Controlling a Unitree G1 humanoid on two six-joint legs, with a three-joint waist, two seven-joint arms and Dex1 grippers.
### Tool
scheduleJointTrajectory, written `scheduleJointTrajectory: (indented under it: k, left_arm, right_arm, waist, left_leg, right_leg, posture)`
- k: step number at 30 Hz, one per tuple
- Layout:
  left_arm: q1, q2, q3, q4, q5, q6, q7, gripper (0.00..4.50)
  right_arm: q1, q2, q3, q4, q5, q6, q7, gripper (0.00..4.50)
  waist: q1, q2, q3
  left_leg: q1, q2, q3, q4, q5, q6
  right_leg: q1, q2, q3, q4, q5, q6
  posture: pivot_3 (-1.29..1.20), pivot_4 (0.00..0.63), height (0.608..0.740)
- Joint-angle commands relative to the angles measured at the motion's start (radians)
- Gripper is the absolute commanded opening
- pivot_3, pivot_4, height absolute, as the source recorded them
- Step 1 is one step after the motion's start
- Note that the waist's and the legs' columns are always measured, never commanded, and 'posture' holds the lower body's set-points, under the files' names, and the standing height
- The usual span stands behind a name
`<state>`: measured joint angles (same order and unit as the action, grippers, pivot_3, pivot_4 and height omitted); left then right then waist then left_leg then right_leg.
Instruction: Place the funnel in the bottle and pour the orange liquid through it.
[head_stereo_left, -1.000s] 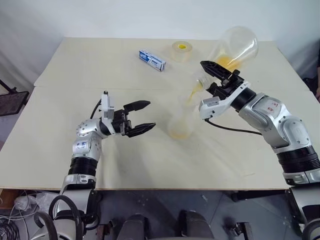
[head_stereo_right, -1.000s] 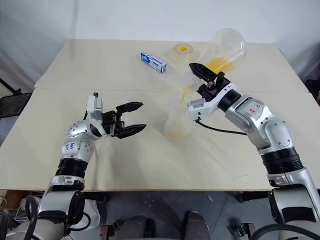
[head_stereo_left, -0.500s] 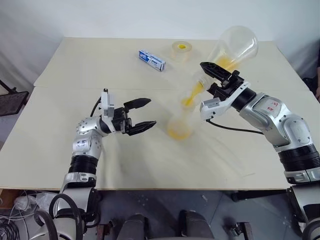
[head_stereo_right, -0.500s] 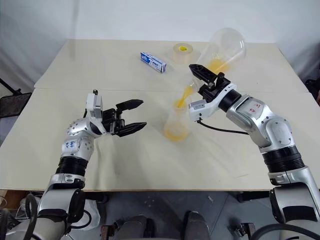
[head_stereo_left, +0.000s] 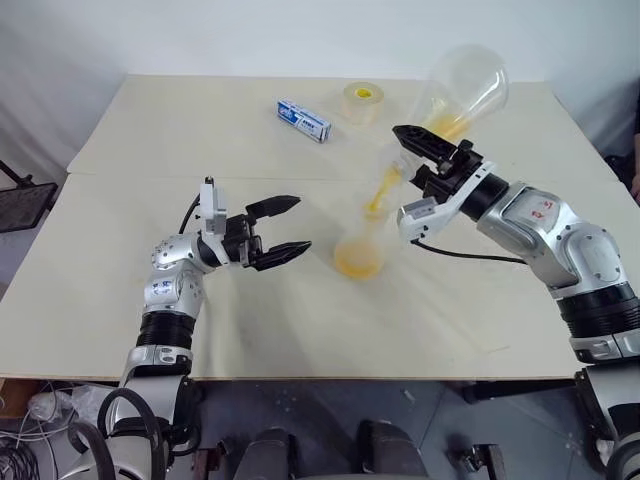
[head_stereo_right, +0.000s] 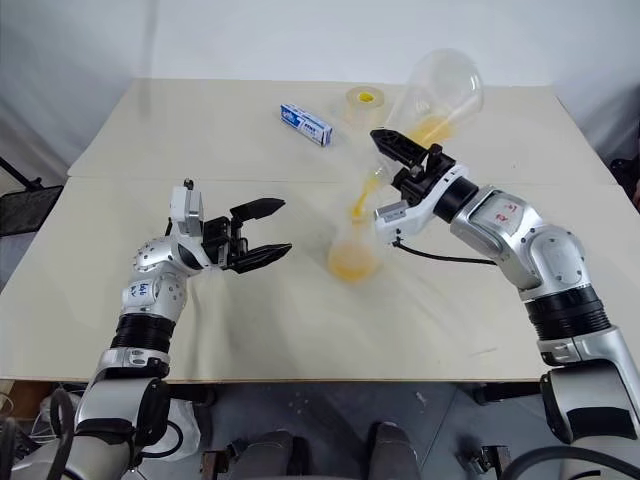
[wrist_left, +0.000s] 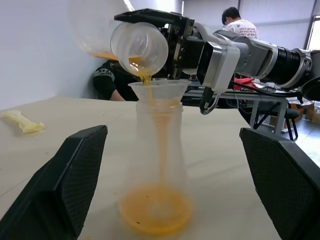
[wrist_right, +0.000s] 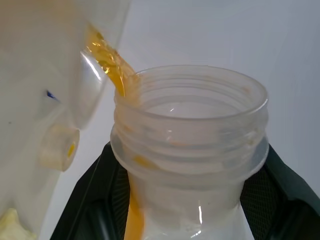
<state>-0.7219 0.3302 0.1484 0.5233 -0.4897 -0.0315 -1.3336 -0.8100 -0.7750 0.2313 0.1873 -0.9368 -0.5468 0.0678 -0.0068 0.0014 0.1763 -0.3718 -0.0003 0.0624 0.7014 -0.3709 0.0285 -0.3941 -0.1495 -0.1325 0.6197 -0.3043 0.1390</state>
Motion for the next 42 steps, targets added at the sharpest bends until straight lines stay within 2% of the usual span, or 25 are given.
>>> scheduleJointTrajectory:
  k: [1,42]
  left_arm:
    - [0.006,0.004,0.015,-0.04,-0.026,-0.006,-0.002,4.5]
    - [-0.005,0.011,0.016,-0.034,-0.035,-0.004,-0.013,4.5]
  right_arm:
    - [-0.033,-0.023,-0.016,-0.015,-0.001,-0.005,-0.034,2.47]
    - [-0.069,-0.063,0.014,-0.001,-0.065,-0.069,-0.129,2.47]
  waist:
    - [0.0,0.0,0.0]
    - [-0.001,0.0,0.0]
  left_leg:
    - [0.0,0.0,0.0,0.0,0.0,0.0]
    - [0.0,0.001,0.0,0.0,0.0,0.0]
  right_leg:
    - [0.0,0.0,0.0,0.0,0.0,0.0]
    - [0.0,0.0,0.0,0.0,0.0,0.0]
  posture:
    - [0.0,0.15,0.74]
    - [0.0,0.15,0.74]
